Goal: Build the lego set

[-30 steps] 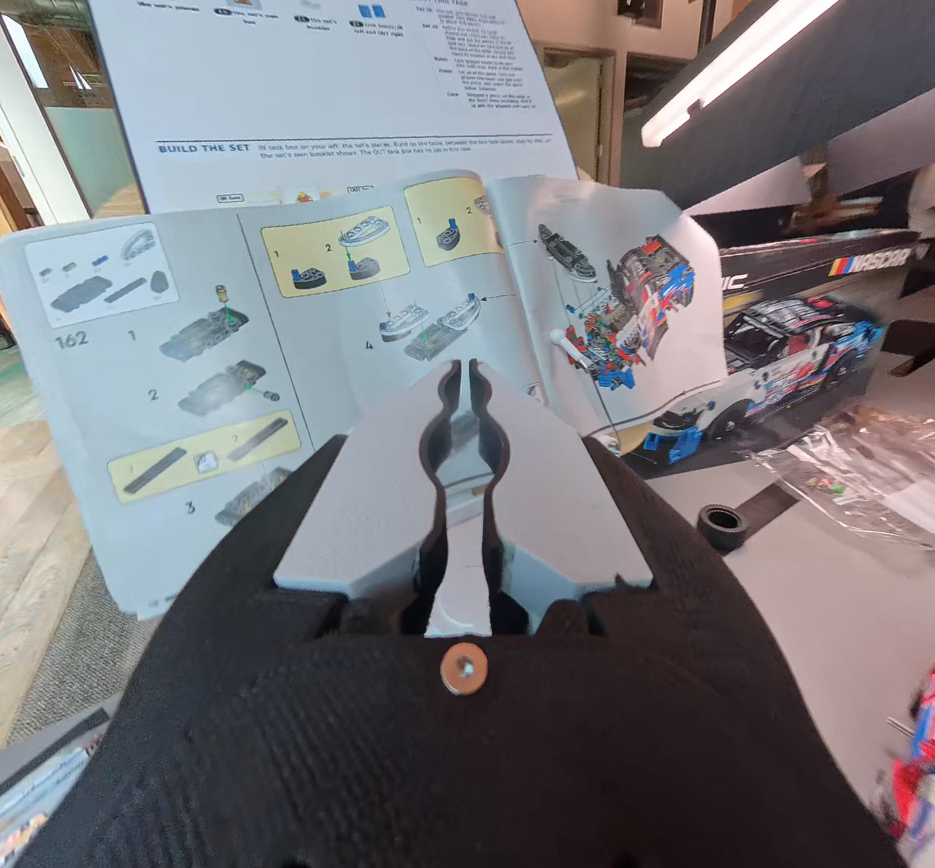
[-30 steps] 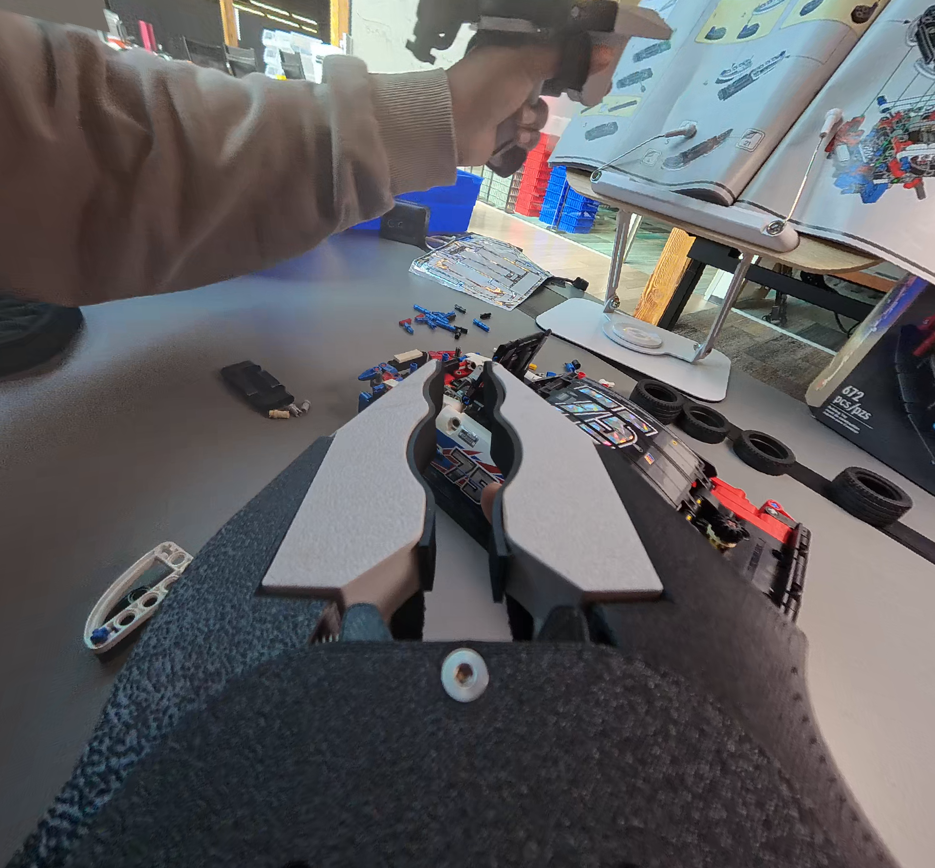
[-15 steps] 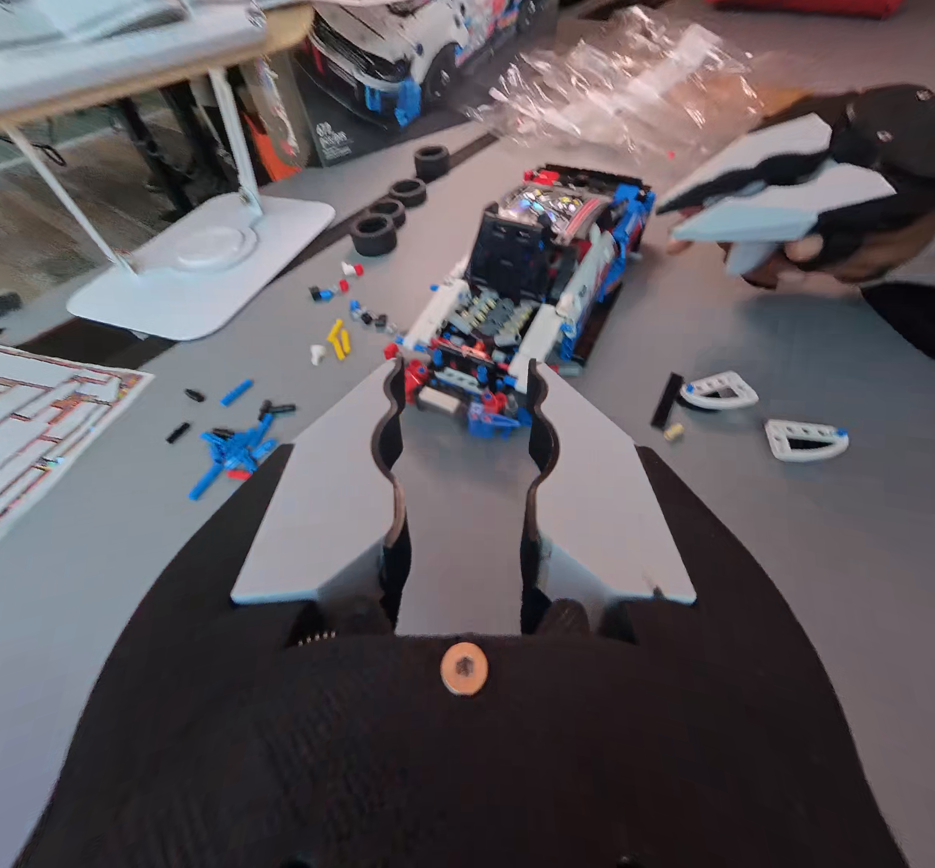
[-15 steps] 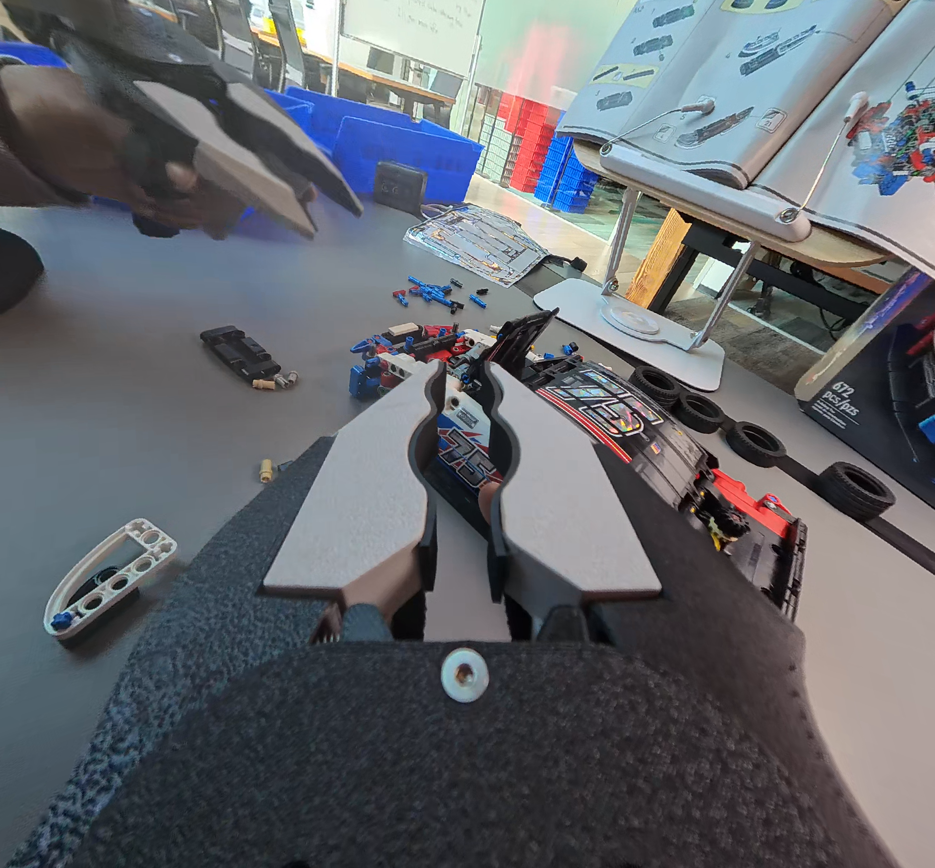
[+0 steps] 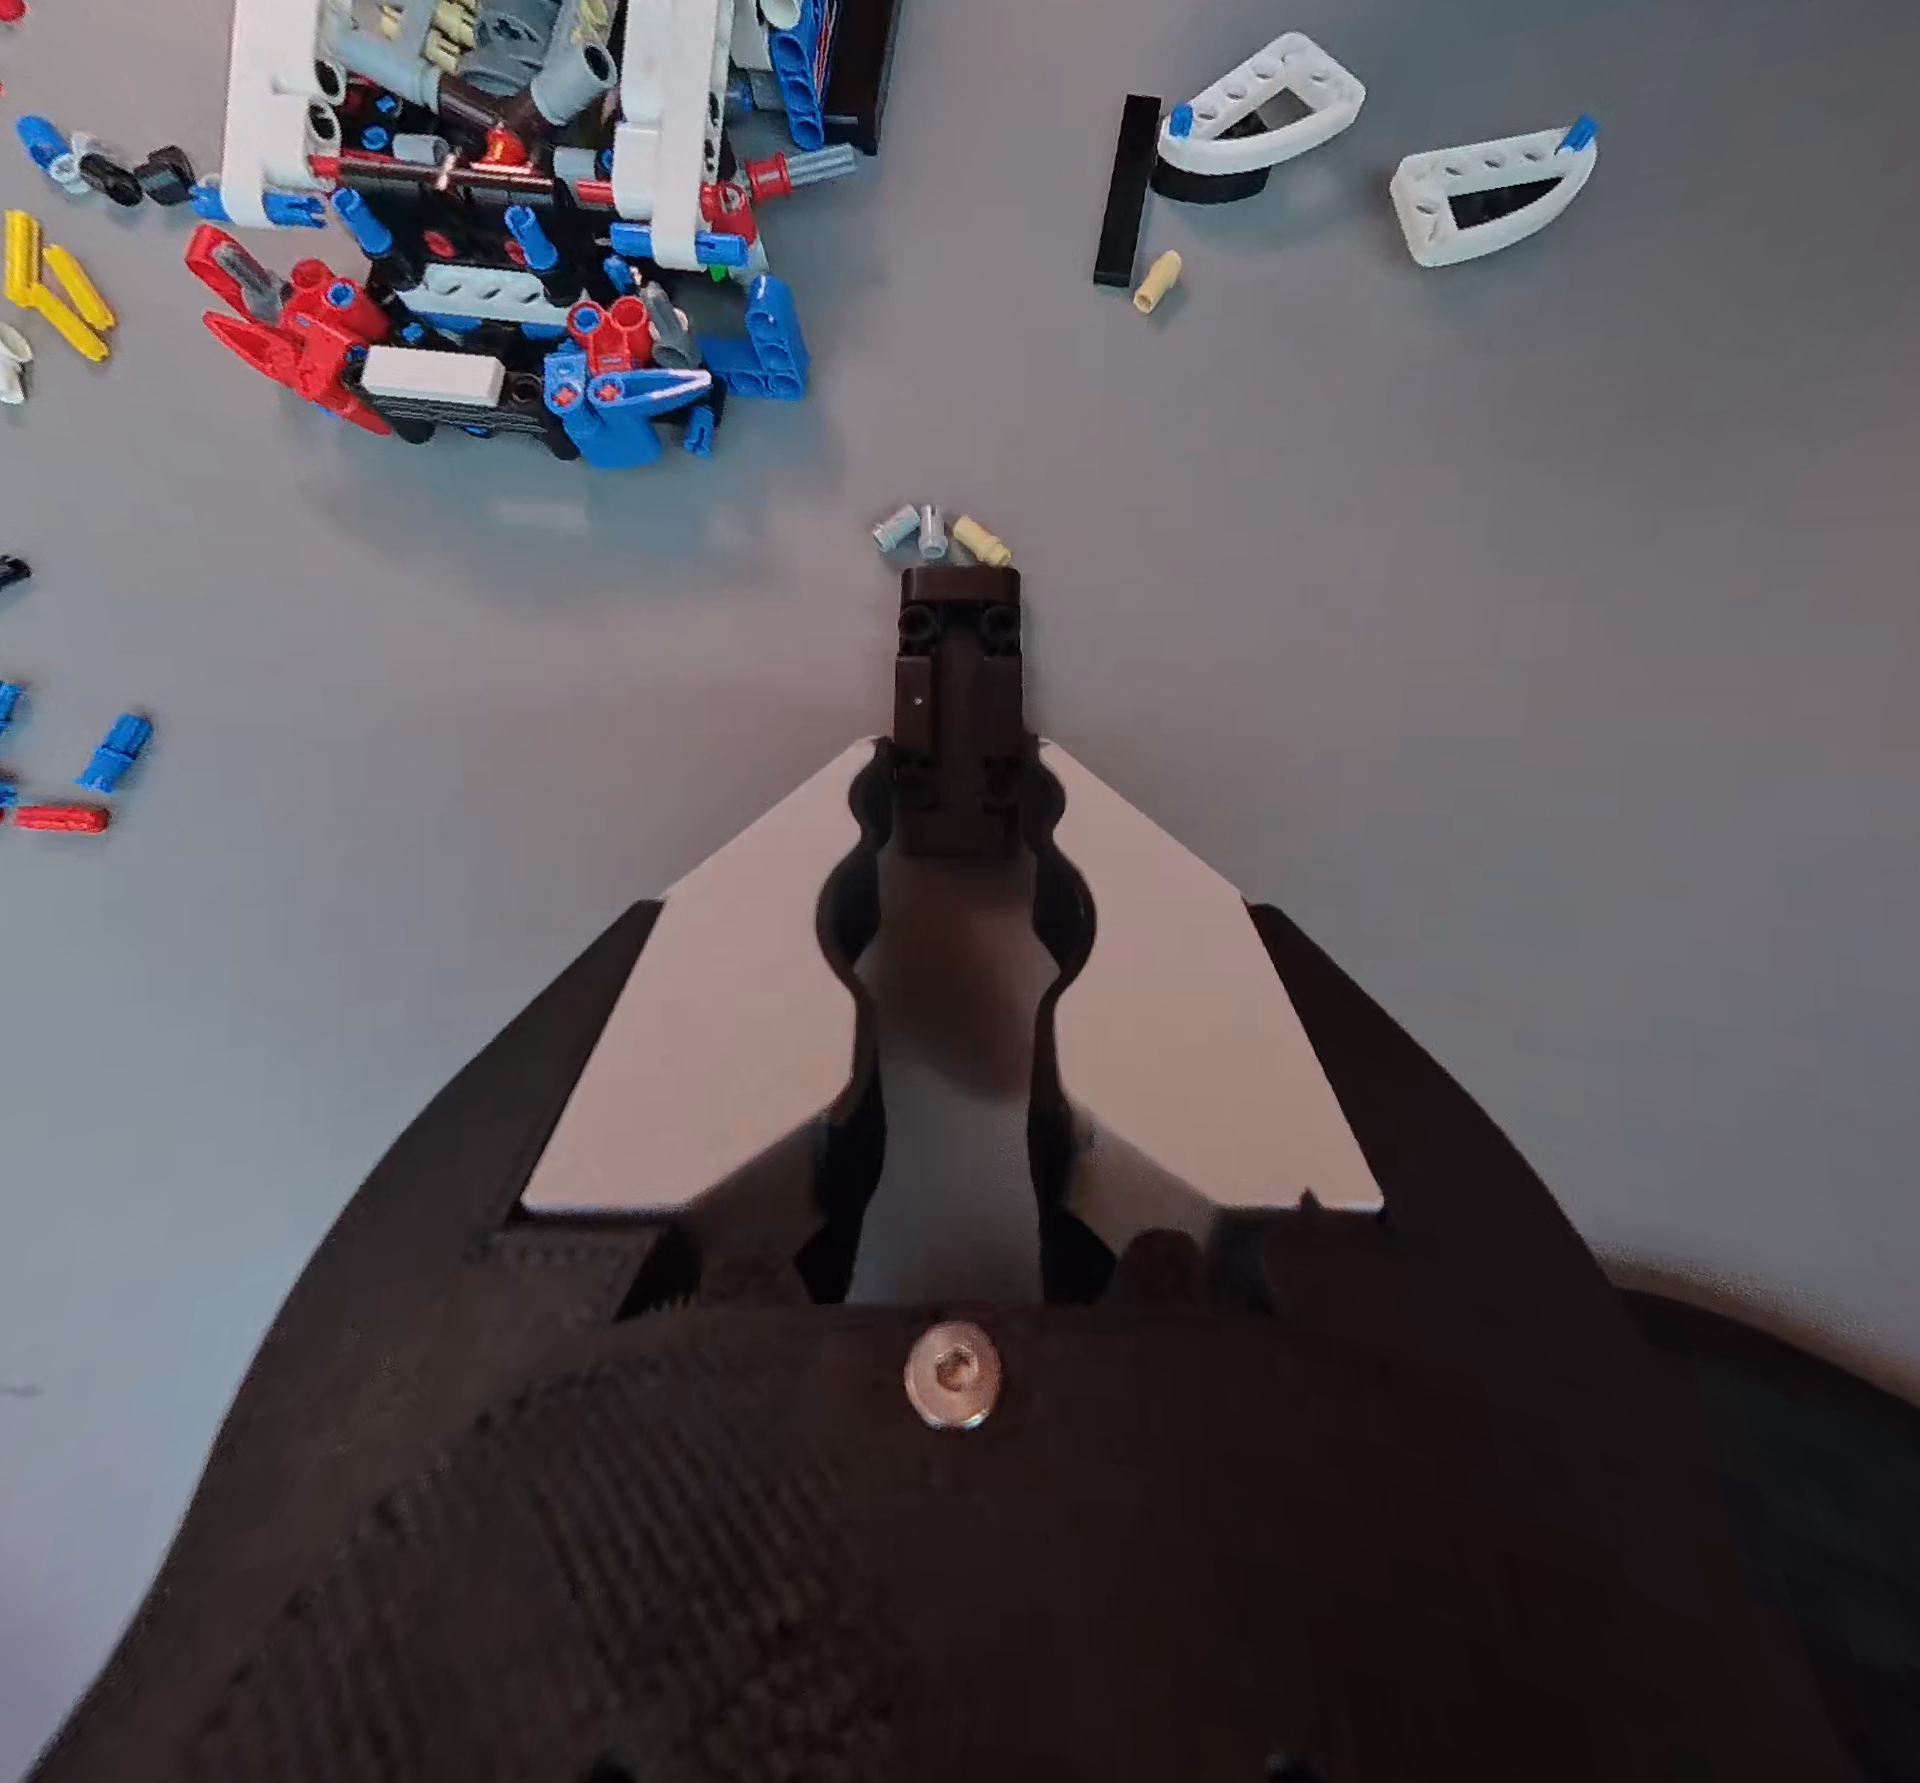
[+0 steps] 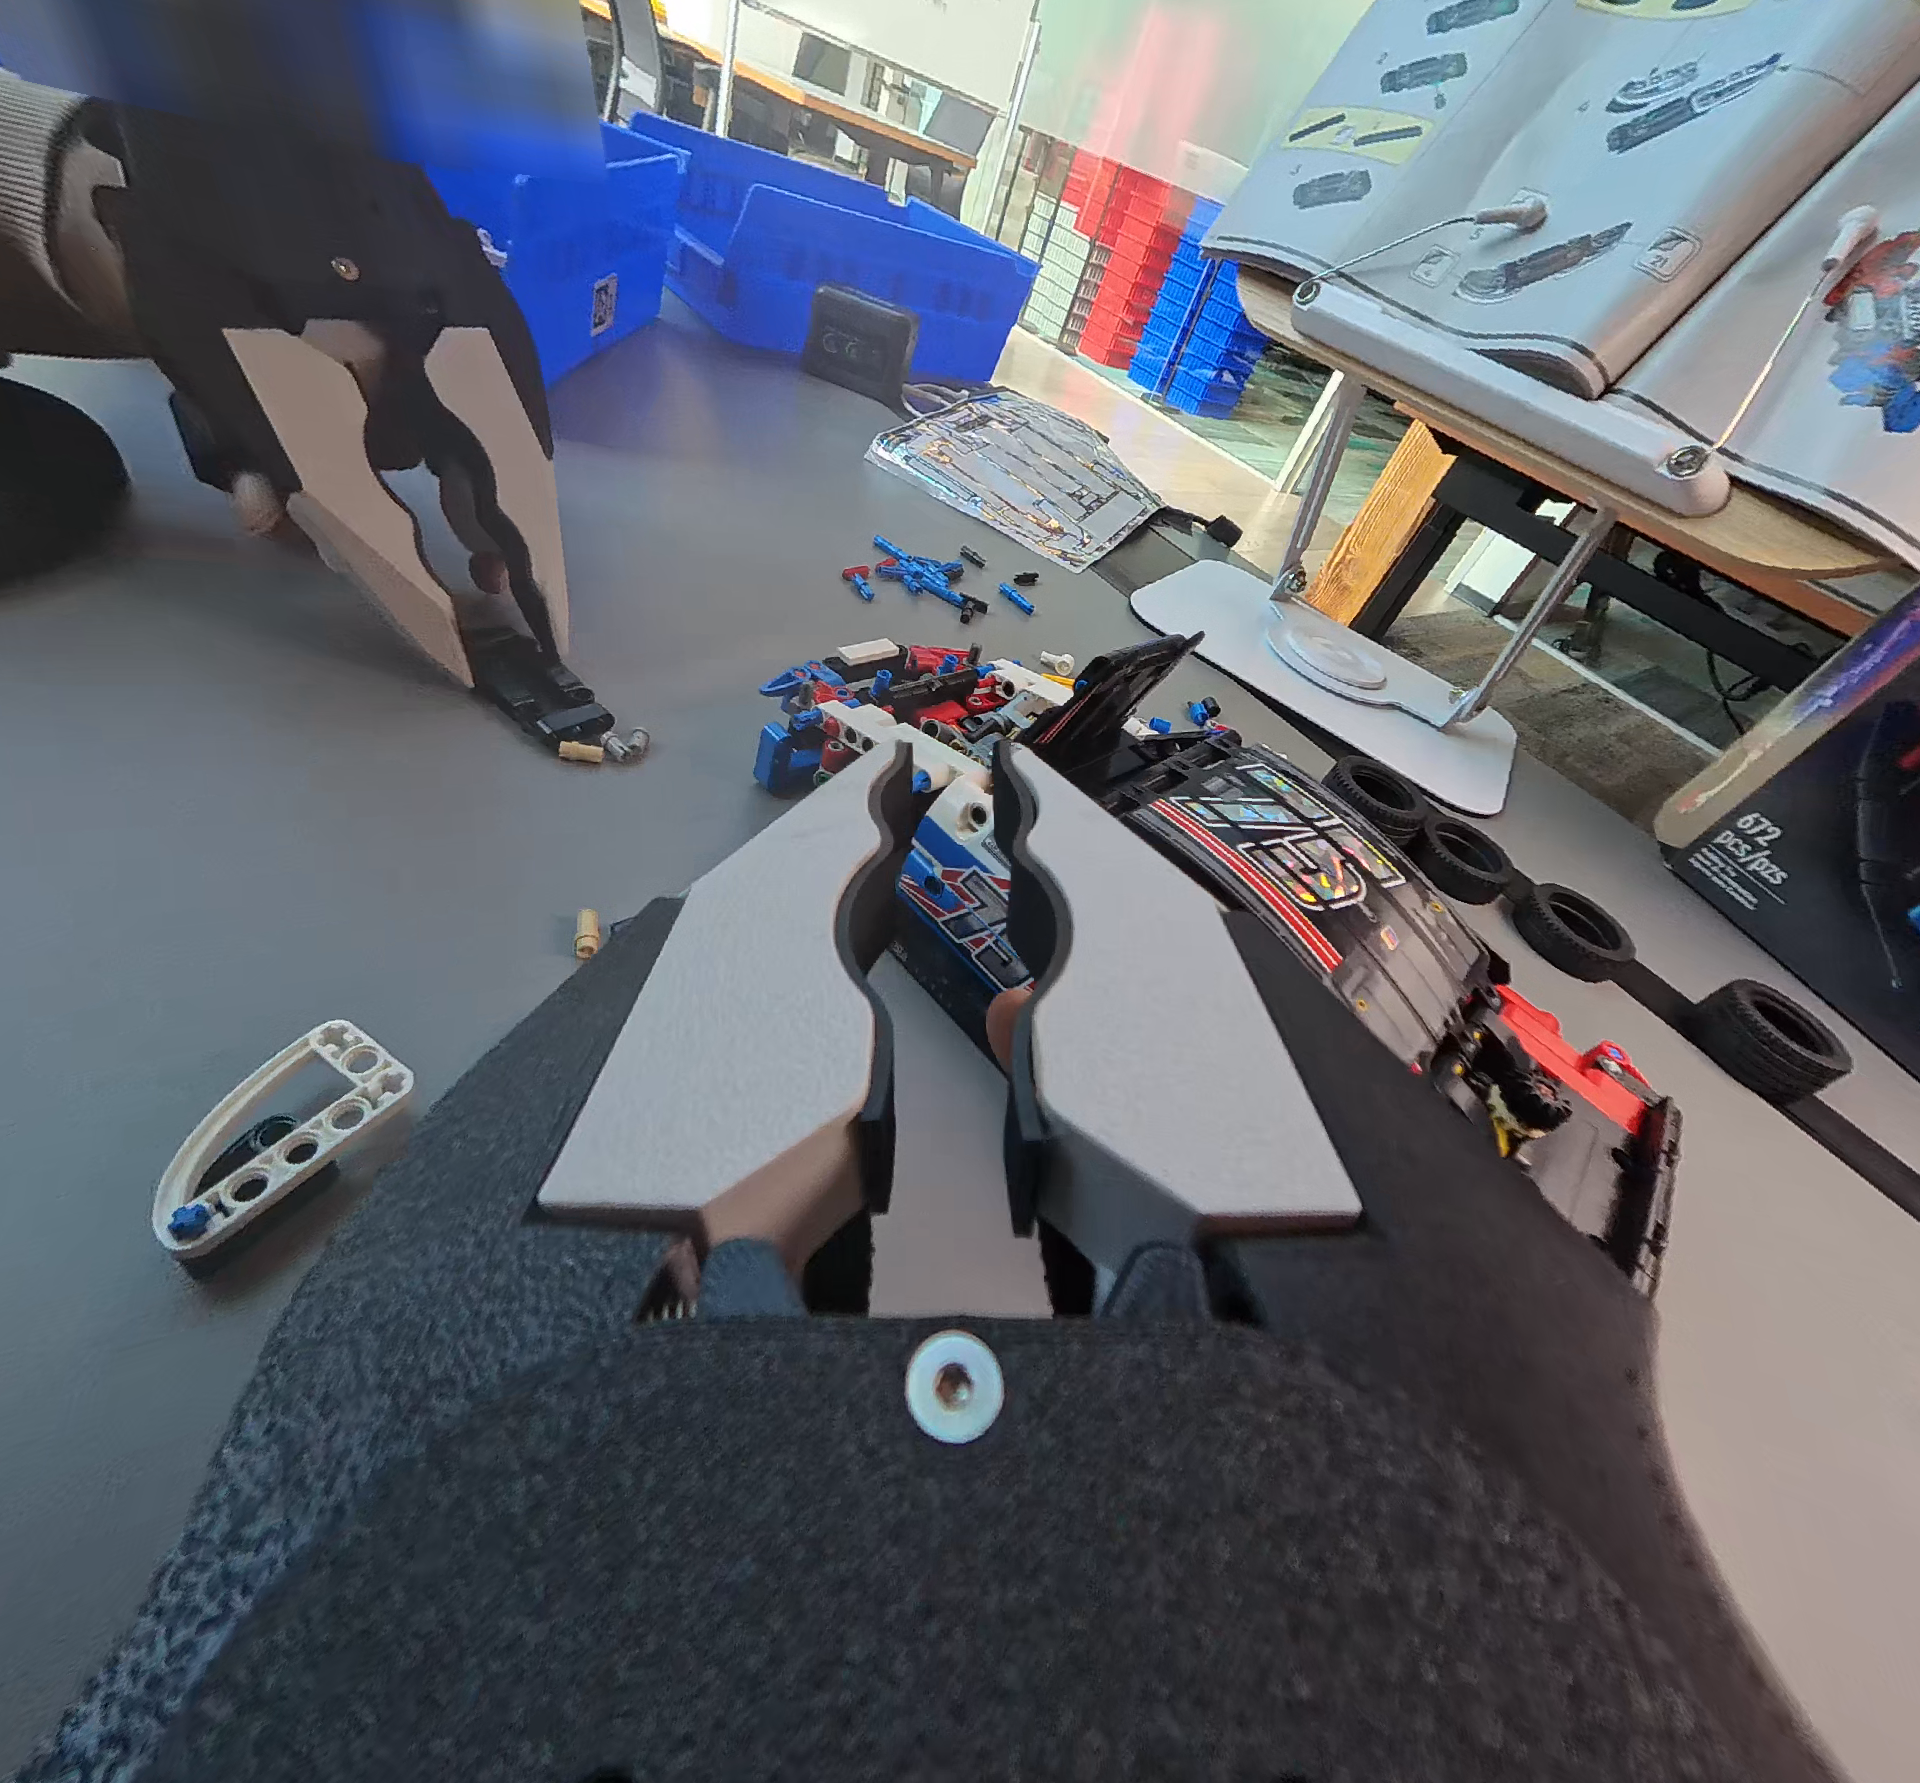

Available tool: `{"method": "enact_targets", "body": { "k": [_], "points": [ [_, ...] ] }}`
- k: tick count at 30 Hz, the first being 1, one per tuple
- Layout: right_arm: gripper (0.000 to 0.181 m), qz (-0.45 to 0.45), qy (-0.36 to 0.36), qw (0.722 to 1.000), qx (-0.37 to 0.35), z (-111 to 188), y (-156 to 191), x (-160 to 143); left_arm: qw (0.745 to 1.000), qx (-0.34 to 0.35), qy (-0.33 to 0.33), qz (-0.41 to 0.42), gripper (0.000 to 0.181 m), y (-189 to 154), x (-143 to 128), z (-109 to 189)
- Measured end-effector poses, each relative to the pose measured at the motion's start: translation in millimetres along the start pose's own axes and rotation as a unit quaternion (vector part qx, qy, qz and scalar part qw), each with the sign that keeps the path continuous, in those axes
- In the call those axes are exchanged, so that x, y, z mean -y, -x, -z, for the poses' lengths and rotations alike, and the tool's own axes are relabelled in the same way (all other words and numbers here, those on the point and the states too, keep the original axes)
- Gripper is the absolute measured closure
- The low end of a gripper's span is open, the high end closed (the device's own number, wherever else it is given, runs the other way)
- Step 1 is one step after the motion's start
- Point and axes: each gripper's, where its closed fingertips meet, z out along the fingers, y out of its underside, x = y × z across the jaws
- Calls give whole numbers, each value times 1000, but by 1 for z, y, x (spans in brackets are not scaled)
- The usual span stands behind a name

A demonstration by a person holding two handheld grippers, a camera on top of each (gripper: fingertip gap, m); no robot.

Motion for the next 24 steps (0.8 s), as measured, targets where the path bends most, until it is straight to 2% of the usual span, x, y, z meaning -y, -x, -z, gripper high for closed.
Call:
{"method": "enact_targets", "body": {
  "k": [1,4,6,10,13,15,17,20,22,24],
  "points": [
    [169,1,0,1000,5,0,3,1,1000,6,4,-9,159,1,0,0],
    [166,10,2,1000,20,-1,11,2,1000,23,6,-14,159,5,1,2],
    [159,16,16,999,43,-1,19,-1,999,28,-19,-10,160,7,10,6],
    [143,-17,138,983,118,4,35,-29,996,3,-87,-20,160,-11,44,7],
    [137,-85,185,964,172,15,48,-29,996,-21,-70,-54,159,-33,49,-8],
    [119,-97,226,948,202,25,61,-33,995,-32,-62,-67,160,-43,49,-18],
    [97,-92,269,934,215,33,75,-41,995,-34,-60,-68,159,-46,50,-24],
    [76,-65,321,918,222,36,98,-55,995,-35,-59,-69,159,-48,49,-28],
    [73,-46,348,911,216,32,105,-63,995,-28,-58,-72,159,-47,48,-28],
    [78,-21,370,906,204,26,105,-71,995,-27,-59,-71,159,-46,46,-29]
  ]
}}
